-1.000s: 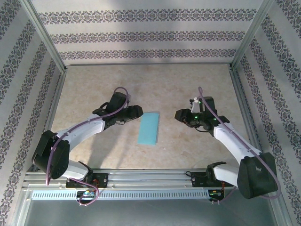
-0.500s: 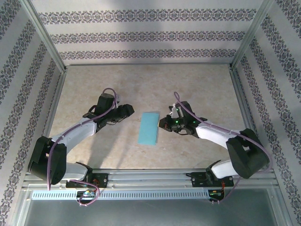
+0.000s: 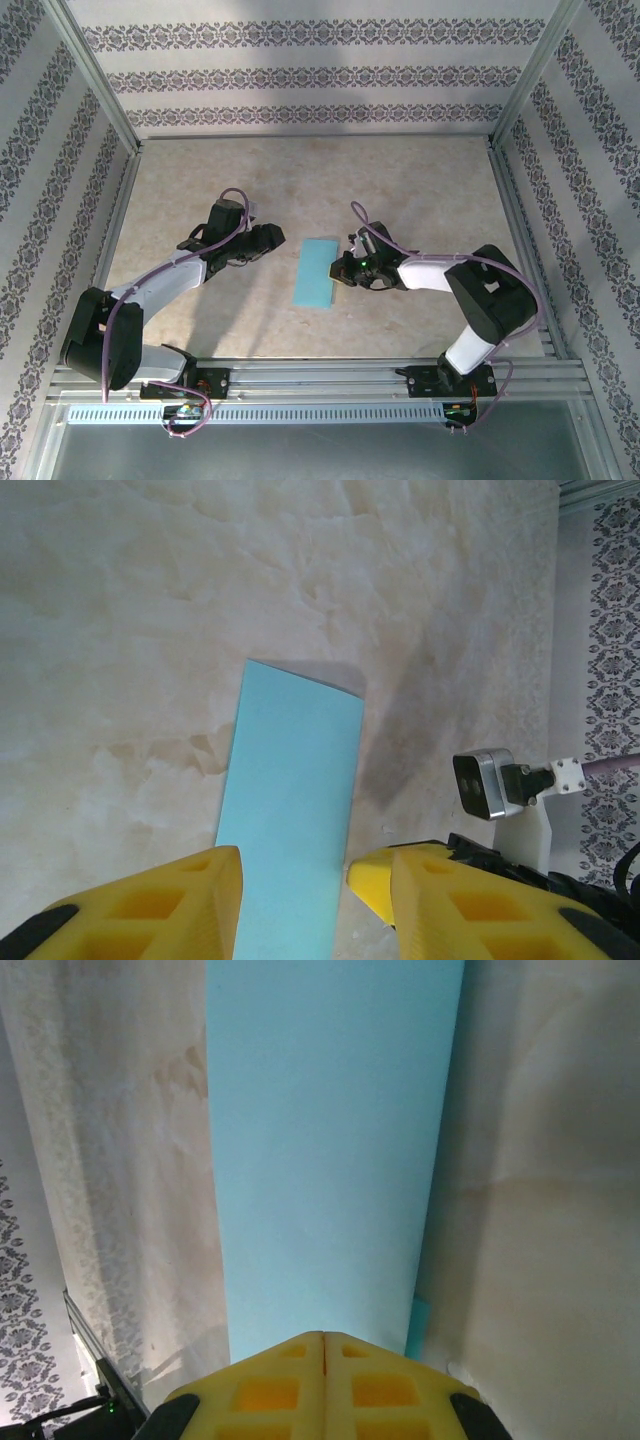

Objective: Fold a paper plane with a square sheet of paper (fold left side to right side)
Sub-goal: Third fold the triangle at the center of the table.

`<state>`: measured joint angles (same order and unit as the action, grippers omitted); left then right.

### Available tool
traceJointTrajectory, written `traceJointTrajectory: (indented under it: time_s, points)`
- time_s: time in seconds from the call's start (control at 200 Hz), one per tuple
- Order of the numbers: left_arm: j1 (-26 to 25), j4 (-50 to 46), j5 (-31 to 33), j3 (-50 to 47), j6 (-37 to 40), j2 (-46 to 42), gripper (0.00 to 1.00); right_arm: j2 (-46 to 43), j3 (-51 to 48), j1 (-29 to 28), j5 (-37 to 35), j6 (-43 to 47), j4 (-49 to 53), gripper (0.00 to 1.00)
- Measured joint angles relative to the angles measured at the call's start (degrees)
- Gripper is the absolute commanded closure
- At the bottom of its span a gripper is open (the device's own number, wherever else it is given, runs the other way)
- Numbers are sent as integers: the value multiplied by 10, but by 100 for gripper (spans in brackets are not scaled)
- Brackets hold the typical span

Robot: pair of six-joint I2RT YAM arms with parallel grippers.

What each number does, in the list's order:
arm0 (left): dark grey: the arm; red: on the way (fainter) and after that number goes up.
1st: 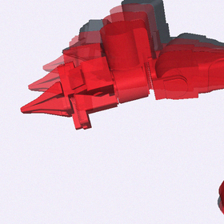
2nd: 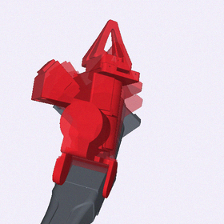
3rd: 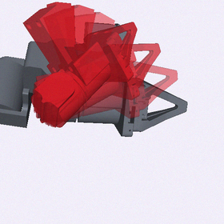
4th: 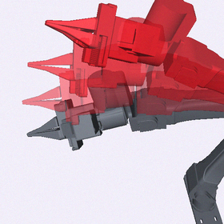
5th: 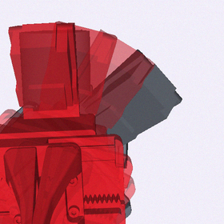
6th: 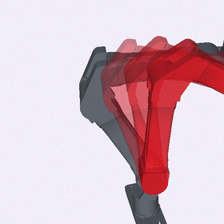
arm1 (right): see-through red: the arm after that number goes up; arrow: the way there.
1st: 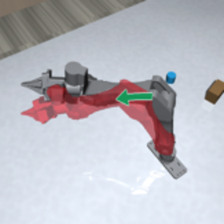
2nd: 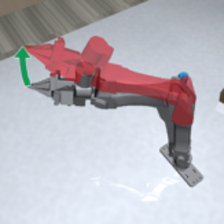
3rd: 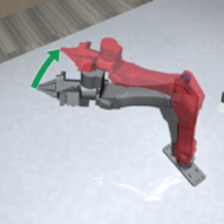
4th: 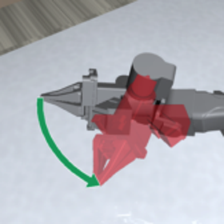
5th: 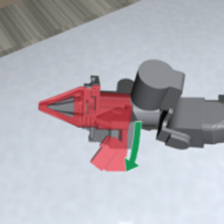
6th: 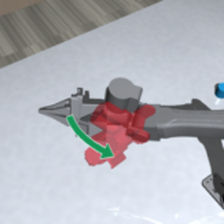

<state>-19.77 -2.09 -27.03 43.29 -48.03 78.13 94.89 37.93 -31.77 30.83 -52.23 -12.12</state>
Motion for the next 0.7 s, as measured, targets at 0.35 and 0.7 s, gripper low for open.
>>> traceJointTrajectory:
  time_s: [0.35,0.7]
  points:
    - [0,-1,-2,0,2,1,59,30,7,0,-2,1,-15,100]
    - [-5,-17,-28,0,15,37,68,61,21,27,48,47,-1,100]
